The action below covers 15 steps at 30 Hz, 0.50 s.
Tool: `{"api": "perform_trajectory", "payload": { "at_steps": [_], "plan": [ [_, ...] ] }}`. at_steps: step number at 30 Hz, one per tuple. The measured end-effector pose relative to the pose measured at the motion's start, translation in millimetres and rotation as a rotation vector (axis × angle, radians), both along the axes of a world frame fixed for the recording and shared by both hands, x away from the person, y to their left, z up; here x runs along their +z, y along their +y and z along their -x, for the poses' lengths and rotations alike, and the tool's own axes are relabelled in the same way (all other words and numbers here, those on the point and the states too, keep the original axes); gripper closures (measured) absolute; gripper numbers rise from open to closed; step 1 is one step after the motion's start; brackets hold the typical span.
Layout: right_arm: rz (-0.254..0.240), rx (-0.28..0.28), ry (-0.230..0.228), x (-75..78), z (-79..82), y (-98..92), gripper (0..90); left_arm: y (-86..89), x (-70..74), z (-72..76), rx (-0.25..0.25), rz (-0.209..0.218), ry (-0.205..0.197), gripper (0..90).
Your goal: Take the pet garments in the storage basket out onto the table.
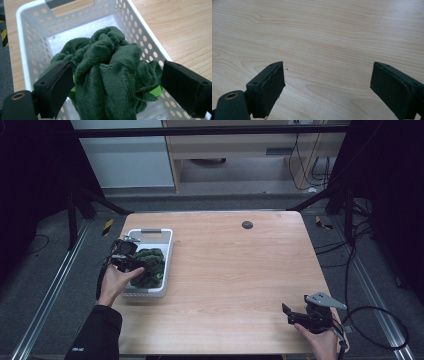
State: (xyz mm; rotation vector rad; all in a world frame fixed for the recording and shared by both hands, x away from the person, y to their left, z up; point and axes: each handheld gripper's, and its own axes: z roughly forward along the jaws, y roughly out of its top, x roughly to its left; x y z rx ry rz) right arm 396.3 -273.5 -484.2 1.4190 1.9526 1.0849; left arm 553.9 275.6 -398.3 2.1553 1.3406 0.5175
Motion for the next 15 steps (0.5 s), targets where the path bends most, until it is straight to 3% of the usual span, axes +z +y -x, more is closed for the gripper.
{"api": "perform_trajectory", "payload": {
  "at_steps": [15],
  "plan": [
    [-0.001,0.006,0.017,-0.8,-0.7,1.4,10.9,-2.4,-19.9,-12.7,0.002,-0.045,0.097,12.1]
  ]
}}
